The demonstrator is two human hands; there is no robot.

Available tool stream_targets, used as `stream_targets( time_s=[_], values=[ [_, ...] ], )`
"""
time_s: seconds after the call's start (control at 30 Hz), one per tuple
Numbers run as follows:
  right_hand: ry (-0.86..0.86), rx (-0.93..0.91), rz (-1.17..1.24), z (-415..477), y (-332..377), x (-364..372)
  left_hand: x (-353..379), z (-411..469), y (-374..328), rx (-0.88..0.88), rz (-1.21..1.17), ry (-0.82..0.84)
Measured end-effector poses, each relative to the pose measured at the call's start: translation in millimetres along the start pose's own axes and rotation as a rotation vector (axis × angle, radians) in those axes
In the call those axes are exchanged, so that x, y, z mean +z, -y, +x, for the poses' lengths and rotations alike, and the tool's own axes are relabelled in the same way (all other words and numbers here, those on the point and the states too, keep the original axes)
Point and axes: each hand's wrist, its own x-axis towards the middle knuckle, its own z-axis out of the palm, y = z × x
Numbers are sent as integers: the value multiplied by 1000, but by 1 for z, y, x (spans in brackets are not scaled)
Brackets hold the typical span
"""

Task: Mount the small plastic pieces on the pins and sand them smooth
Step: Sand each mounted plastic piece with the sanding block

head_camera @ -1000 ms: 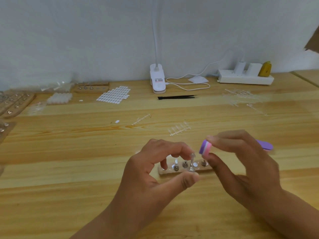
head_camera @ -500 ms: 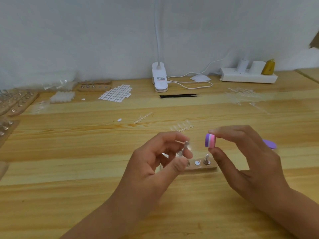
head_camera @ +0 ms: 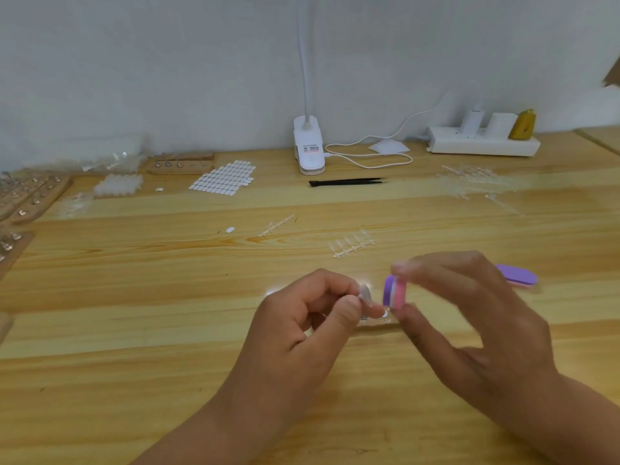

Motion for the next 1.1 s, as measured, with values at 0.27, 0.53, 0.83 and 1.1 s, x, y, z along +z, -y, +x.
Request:
stream_targets(
  time_s=[0.27, 0.53, 0.83, 1.1],
  values=[
    [36, -47, -57, 0, -6, -3, 2, 0, -4, -19, -79, 13],
    [59, -92, -40, -2, -7, -2, 2, -1, -8, -37, -79, 3],
    [38, -89, -44, -1, -4, -3, 2, -2, -8, -27, -29, -24],
    [41, -126, -66, -1, -1, -1, 3, -1, -7, -5, -63, -38]
  ],
)
